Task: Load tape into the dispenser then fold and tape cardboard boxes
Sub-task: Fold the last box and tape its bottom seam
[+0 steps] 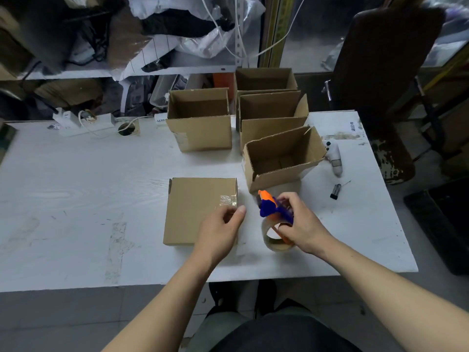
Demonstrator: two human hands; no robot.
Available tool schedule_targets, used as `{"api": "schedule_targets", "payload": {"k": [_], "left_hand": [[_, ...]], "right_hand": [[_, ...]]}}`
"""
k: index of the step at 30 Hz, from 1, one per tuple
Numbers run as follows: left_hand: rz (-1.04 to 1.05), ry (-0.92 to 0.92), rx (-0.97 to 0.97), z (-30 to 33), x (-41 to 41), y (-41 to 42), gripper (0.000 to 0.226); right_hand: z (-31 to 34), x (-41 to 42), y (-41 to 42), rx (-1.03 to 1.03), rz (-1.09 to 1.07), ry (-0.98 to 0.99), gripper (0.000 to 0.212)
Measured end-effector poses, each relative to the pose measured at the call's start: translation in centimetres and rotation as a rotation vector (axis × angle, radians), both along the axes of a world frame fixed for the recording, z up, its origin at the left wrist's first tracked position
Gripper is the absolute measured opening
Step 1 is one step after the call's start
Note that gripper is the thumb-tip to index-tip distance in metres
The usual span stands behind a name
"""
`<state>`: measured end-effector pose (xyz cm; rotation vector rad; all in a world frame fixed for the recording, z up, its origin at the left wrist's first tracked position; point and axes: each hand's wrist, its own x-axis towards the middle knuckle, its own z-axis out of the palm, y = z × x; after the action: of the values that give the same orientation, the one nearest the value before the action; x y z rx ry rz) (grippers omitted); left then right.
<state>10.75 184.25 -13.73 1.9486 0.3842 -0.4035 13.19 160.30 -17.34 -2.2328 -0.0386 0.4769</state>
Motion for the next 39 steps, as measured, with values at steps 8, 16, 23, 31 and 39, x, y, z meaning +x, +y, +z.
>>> {"api": "schedule_targets", "payload": {"k": [8, 16, 23, 31, 39], "left_hand": [[0.166, 0.238, -0.472, 3.1, 0.0, -1.0, 0.041], [0.226, 0.087, -0.297, 2.3, -0.7, -1.6, 0.02], [0.238, 0.001, -0.127, 2.3, -0.4, -0.8, 0.018], [0.009, -0.132, 0.251, 4.2, 0.8, 0.0, 0.018], [-0.176, -0.244, 0.52, 5.6, 1.8, -1.9, 0.022]], "right_hand": [[1.2, -0.9, -0.8, -0.144, 0.266, -0.413, 0.087], [1.3, -1.2, -0.8, -0.213, 0.338, -0.639, 0.092], [1.4, -0.8, -1.7, -0.346, 0.413, -0.758, 0.096], [0.1, -0.1, -2.7, -0.66, 0.44, -0.834, 0.087], [-3.8, 1.6, -0.7, -0.568, 0.259, 0.096, 0.063]]}}
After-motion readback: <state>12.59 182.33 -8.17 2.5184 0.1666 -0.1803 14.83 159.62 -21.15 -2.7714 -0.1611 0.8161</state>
